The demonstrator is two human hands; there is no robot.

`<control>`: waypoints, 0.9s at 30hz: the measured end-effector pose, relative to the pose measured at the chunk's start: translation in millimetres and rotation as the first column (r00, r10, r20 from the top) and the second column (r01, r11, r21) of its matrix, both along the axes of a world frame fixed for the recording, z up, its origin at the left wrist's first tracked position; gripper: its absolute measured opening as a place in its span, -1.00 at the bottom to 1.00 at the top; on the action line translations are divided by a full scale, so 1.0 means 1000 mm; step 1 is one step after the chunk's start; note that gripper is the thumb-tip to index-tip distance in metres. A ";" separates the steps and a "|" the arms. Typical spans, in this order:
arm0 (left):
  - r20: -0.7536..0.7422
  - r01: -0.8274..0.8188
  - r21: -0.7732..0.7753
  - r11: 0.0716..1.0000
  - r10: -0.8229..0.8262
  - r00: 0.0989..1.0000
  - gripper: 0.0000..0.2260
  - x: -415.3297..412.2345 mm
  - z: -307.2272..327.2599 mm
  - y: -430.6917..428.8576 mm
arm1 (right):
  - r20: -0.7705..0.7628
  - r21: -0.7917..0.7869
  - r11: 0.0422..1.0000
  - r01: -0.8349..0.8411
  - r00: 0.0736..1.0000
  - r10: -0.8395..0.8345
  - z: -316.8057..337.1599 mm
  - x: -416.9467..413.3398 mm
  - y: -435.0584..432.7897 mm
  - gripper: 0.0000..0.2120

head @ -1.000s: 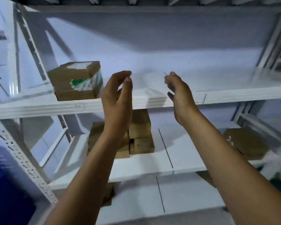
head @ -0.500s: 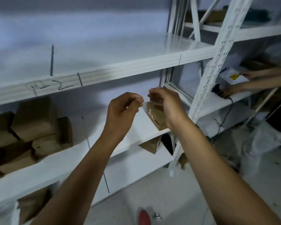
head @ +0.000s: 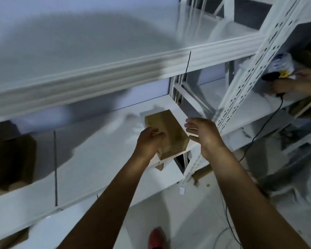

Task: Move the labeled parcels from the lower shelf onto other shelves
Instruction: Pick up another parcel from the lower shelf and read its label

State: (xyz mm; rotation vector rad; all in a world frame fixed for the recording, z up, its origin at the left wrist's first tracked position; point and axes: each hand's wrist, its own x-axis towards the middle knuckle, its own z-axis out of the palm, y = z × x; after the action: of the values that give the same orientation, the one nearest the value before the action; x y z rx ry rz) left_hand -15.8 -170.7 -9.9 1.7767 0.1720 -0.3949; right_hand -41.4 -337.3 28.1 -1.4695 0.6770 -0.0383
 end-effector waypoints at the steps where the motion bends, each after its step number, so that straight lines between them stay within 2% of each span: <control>1: -0.050 -0.028 -0.018 0.999 0.027 0.998 -0.78 0.009 -0.008 -0.006 | -0.036 0.003 1.000 0.005 0.999 -0.005 -0.007 0.008 -0.008 -0.64; 3: -0.112 -0.072 -0.016 0.997 0.070 0.991 -0.67 0.024 -0.026 -0.014 | -0.104 -0.017 1.000 -0.006 0.995 0.004 -0.019 0.023 -0.019 -0.58; 6: -0.212 -0.091 0.089 0.992 0.108 0.971 -0.43 0.046 -0.057 -0.027 | -0.174 -0.101 0.991 -0.085 0.983 0.066 -0.040 0.050 -0.035 -0.64; 8: -0.258 -0.121 0.130 0.984 0.152 0.954 -0.33 0.057 -0.075 -0.036 | -0.210 -0.169 0.970 -0.177 0.968 0.140 -0.059 0.070 -0.041 -0.64; 12: -0.343 -0.230 0.092 0.969 0.247 0.906 -0.32 0.062 -0.097 -0.046 | -0.356 -0.235 0.904 -0.357 0.897 0.262 -0.099 0.097 -0.042 -0.62; 16: -0.367 -0.307 0.068 0.949 0.310 0.877 -0.47 0.060 -0.103 -0.055 | -0.415 -0.105 0.923 -0.370 0.860 0.297 -0.123 0.101 -0.040 -0.60; 18: -0.366 -0.323 0.034 0.946 0.313 0.876 -0.56 0.059 -0.101 -0.059 | -0.401 -0.088 0.930 -0.357 0.867 0.295 -0.125 0.099 -0.035 -0.61; 22: -0.313 -0.377 0.008 0.926 0.360 0.879 -0.66 0.060 -0.091 -0.066 | -0.345 -0.213 0.920 -0.328 0.907 0.243 -0.114 0.097 -0.016 -0.56; 25: -0.243 -0.402 0.019 0.916 0.394 0.886 -0.75 0.065 -0.083 -0.060 | -0.271 -0.221 0.914 -0.339 0.922 0.277 -0.105 0.099 -0.011 -0.53; 27: -0.185 -0.422 0.027 0.906 0.419 0.889 -0.65 0.067 -0.079 -0.053 | -0.208 -0.195 0.916 -0.351 0.927 0.311 -0.099 0.097 -0.011 -0.54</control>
State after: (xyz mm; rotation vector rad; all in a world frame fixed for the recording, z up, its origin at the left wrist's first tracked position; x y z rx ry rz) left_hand 51.4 -224.0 -88.4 1.6302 0.6757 -0.2448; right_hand 55.7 -348.6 -71.0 -1.8119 0.5661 0.2873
